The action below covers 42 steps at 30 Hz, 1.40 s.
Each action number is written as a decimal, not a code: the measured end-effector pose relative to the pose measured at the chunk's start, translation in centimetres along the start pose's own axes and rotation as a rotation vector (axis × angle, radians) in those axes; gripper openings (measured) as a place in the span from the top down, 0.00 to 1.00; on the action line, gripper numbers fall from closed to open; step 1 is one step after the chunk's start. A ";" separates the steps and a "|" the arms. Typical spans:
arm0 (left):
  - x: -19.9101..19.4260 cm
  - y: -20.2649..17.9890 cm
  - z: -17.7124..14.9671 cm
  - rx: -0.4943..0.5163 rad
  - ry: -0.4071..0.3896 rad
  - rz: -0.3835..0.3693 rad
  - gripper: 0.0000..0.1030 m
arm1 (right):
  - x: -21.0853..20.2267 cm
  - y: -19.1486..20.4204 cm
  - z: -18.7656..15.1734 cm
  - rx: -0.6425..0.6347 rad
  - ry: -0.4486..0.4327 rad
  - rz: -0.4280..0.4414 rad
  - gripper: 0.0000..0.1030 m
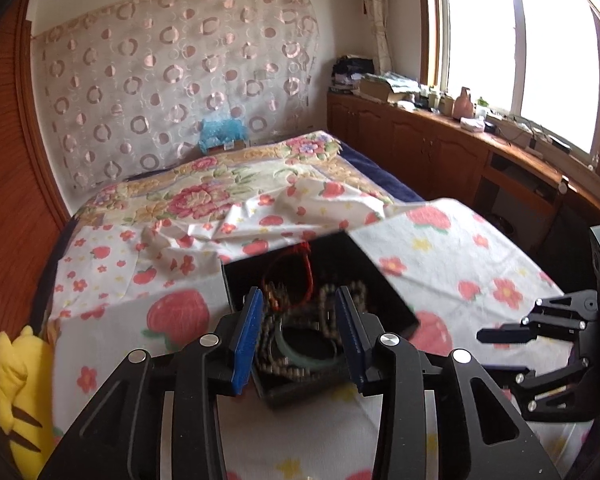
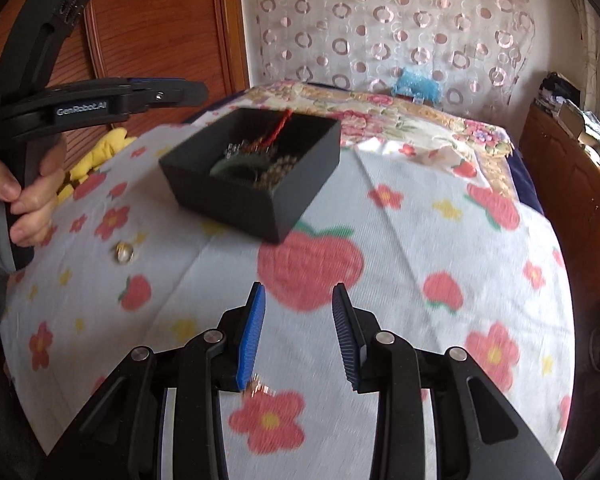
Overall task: Organize jewelry
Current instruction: 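Grasp the small gold earring with the right gripper while the left gripper grasps the gold ring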
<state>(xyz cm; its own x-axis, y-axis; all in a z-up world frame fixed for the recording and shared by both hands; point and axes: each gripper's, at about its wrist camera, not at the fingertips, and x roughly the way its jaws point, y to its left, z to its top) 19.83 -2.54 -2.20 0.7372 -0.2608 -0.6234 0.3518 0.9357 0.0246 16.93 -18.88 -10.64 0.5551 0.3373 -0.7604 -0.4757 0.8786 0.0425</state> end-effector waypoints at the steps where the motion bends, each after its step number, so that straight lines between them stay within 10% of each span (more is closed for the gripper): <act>1: -0.1 0.0 -0.4 -0.003 0.007 -0.002 0.65 | 0.1 0.0 -0.2 -0.002 0.007 0.000 0.64; 17: -1.0 1.6 -8.8 -0.052 0.176 0.030 0.65 | 0.2 2.4 -2.8 -0.071 0.068 -0.003 0.64; 33: -1.3 1.1 -10.6 -0.065 0.210 0.006 0.64 | -0.5 2.5 -3.6 -0.074 0.071 -0.024 0.64; 36: -1.3 0.9 -10.8 -0.063 0.217 0.005 0.64 | -0.5 2.9 -3.4 -0.095 0.069 -0.014 0.82; 42: -1.2 0.9 -11.2 -0.066 0.232 0.008 0.64 | -0.3 2.9 -3.0 -0.110 0.058 -0.020 0.84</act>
<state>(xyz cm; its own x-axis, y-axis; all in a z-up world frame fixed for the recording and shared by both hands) 12.77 1.23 -10.20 0.5853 -0.1986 -0.7861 0.3019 0.9532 -0.0160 13.30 -17.49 -12.23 0.5262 0.2969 -0.7968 -0.5388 0.8413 -0.0423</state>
